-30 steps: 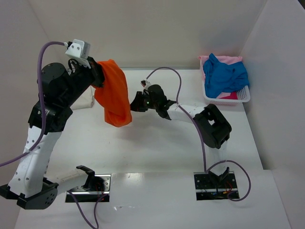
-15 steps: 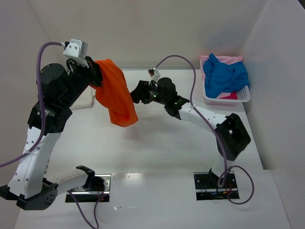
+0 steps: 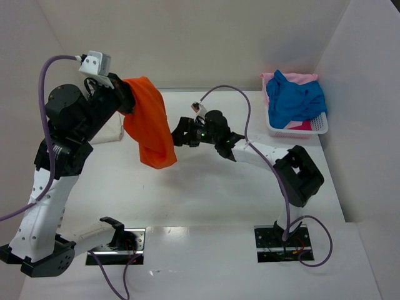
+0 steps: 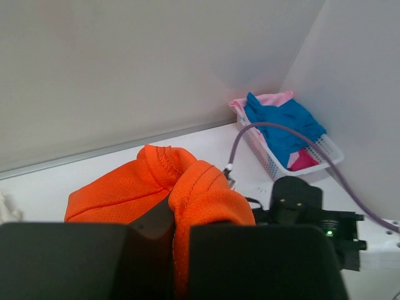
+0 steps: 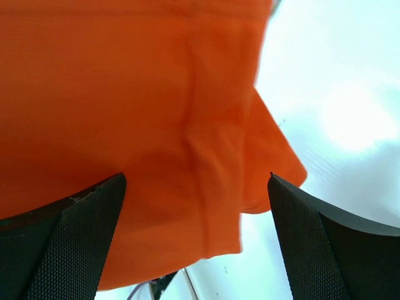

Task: Fold and stack the t-shirts
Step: Move the tshirt to the center of the board

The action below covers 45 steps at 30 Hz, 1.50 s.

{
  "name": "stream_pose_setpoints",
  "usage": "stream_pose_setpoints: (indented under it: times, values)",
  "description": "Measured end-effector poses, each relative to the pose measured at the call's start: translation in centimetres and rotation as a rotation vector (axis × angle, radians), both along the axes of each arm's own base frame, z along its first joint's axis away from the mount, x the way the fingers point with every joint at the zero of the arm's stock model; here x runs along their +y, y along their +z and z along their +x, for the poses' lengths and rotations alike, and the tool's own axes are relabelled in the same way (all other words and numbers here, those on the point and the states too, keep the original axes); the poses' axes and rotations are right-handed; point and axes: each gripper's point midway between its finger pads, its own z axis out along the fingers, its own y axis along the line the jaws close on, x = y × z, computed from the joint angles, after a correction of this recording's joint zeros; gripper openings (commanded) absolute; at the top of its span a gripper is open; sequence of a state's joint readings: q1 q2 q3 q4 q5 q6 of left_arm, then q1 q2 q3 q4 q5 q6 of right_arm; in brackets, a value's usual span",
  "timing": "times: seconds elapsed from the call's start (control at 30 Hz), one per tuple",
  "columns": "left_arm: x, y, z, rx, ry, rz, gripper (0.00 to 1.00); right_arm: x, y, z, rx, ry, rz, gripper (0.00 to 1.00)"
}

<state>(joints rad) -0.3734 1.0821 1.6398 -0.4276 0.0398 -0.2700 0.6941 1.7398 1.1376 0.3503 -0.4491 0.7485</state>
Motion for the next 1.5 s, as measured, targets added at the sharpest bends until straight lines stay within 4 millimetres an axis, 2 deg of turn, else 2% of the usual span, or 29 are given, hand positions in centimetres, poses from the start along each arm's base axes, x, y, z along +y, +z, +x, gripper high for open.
stream_pose_setpoints:
  times: [0.2, 0.33, 0.37, 0.5, 0.57, 0.67, 0.7, 0.73, 0.93, 1.07, 1.2, 1.27, 1.37, 1.43, 1.5]
  values:
    - [-0.9, 0.6, -0.6, -0.007, -0.055, -0.033, 0.0, 1.2, -2.2, -1.5, 0.096, 0.067, 0.038, 1.0]
    - [-1.3, 1.3, -1.3, -0.021, -0.086, -0.059, 0.0, 2.9, -2.5, -3.2, 0.142, 0.129, 0.082, 1.0]
    - [-1.3, 1.5, -1.5, -0.025, -0.095, -0.065, 0.0, 3.7, -2.4, -4.0, 0.163, 0.16, 0.108, 0.94]
    - [-1.5, 1.9, -2.0, -0.029, -0.11, -0.086, 0.0, 4.5, -2.1, -5.1, 0.184, 0.197, 0.135, 0.73]
    - [-1.5, 2.1, -2.1, -0.034, -0.114, -0.092, 0.0, 5.0, -1.8, -5.6, 0.193, 0.213, 0.145, 0.46]
    - [-1.6, 2.0, -2.2, -0.028, -0.122, -0.107, 0.0, 5.6, -1.3, -6.0, 0.188, 0.231, 0.156, 0.24]
    - [-1.7, 1.9, -2.2, -0.025, -0.123, -0.107, 0.0, 5.8, -1.2, -6.1, 0.189, 0.236, 0.16, 0.15]
    - [-1.7, 1.8, -2.2, -0.024, -0.125, -0.107, 0.0, 5.9, -1.0, -6.3, 0.193, 0.24, 0.164, 0.0]
    - [-1.5, 1.3, -2.0, -0.013, -0.109, -0.105, 0.0, 6.0, -0.7, -5.9, 0.194, 0.201, 0.172, 0.0]
    - [-0.9, 1.2, -1.6, -0.011, -0.066, -0.108, 0.0, 4.7, 0.3, -5.4, 0.174, 0.118, 0.16, 0.0]
    - [0.2, 0.9, -1.3, -0.005, -0.001, -0.112, 0.0, 2.6, 3.9, -4.9, 0.109, 0.043, 0.175, 0.0]
    - [0.8, 0.7, -1.1, -0.001, 0.034, -0.113, 0.0, 1.1, 6.6, -4.4, 0.056, -0.007, 0.2, 0.0]
    - [1.6, 0.3, -0.8, 0.007, 0.084, -0.115, 0.0, -1.2, 9.5, -3.9, -0.012, -0.078, 0.215, 0.0]
    - [2.2, -0.3, -0.6, 0.023, 0.12, -0.11, 0.0, -3.1, 10.6, -3.8, -0.046, -0.132, 0.216, 0.0]
    - [2.7, -1.1, -0.1, 0.043, 0.156, -0.104, 0.0, -4.7, 10.7, -3.8, -0.057, -0.171, 0.209, 0.0]
